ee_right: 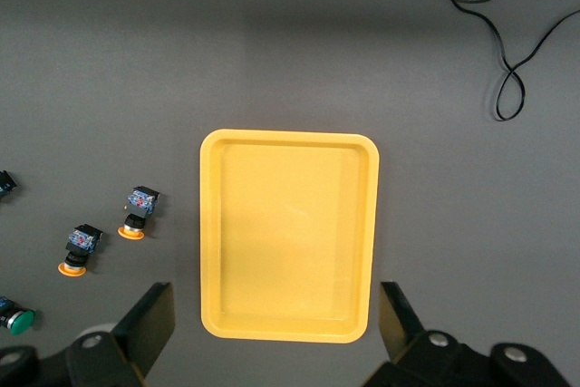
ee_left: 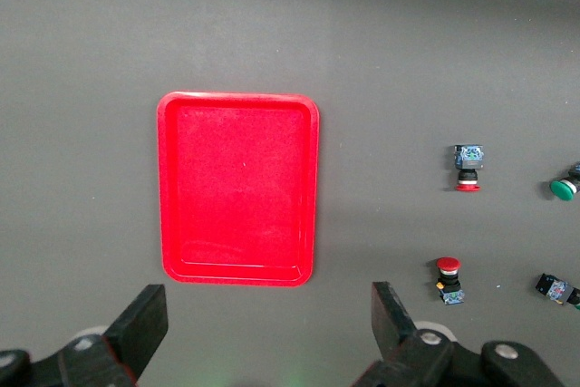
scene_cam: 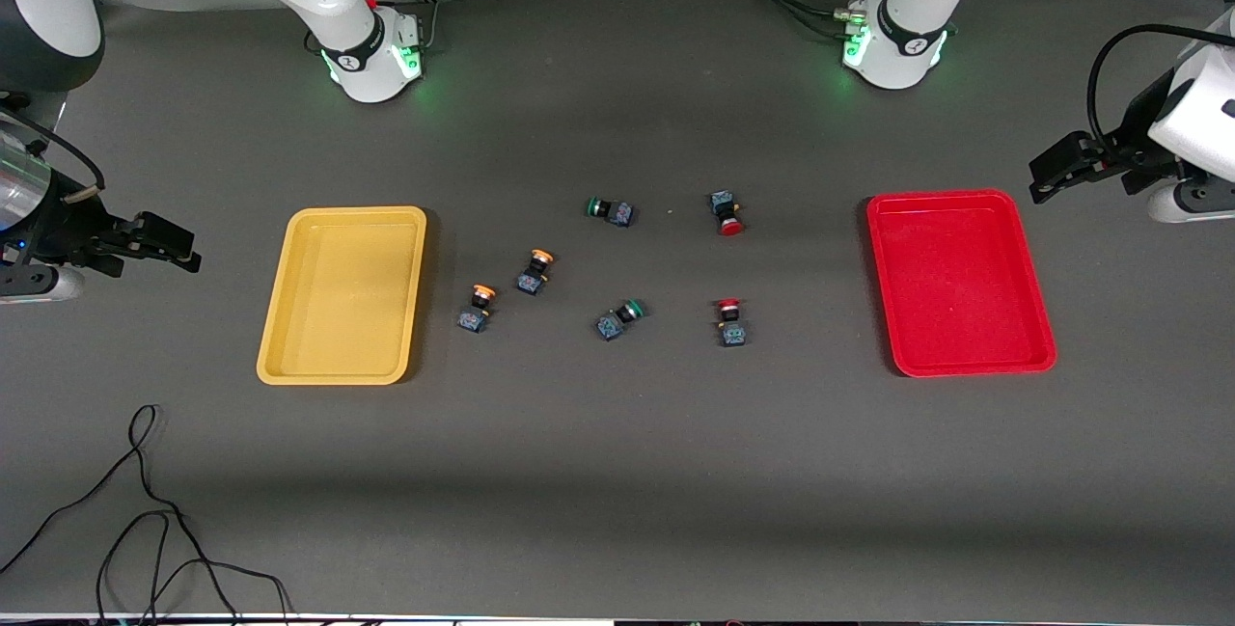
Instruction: Place red and yellow buttons in trays
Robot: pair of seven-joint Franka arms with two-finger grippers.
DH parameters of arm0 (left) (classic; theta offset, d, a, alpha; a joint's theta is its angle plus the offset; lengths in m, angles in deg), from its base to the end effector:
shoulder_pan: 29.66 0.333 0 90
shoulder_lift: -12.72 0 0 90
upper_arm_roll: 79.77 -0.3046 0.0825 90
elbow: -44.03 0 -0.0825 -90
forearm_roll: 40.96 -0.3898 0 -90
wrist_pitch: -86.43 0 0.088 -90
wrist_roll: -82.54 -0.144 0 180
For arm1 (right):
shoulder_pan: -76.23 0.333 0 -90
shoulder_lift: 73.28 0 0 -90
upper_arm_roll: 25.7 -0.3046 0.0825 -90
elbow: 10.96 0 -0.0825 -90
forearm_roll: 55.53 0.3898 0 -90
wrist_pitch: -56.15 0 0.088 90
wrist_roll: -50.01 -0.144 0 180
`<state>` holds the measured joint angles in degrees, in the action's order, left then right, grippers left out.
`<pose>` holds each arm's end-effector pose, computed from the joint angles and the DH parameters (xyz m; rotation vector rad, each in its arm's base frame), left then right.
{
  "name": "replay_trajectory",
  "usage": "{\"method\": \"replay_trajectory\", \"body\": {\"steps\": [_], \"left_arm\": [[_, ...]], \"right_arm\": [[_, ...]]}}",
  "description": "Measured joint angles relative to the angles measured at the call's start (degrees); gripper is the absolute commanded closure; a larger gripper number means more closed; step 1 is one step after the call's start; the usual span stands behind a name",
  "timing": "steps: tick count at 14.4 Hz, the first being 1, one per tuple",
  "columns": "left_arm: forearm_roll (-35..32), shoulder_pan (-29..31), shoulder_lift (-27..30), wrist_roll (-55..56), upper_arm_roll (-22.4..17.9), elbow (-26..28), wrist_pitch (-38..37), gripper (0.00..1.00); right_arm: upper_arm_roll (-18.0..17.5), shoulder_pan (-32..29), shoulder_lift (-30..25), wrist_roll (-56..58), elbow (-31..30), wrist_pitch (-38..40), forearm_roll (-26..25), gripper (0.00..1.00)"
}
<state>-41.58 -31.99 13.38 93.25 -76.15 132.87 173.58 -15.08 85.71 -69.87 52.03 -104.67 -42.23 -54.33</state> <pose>0.5485 -0.0557 0.5878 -3.1247 -0.1306 0.0252 0.5884 -0.0067 0.5243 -3.1322 -0.0203 -0.0365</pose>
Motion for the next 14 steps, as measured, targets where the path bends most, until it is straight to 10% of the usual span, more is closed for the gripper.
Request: {"method": "replay_trajectory", "body": {"steps": [14], "left_arm": [[0.08,-0.04,-0.05,0.04,-0.02,3.21,0.89,0.00]], "right_arm": [[-1.04,12.28,9.76,-24.97,-1.16,-5.39,4.47,0.00]]}}
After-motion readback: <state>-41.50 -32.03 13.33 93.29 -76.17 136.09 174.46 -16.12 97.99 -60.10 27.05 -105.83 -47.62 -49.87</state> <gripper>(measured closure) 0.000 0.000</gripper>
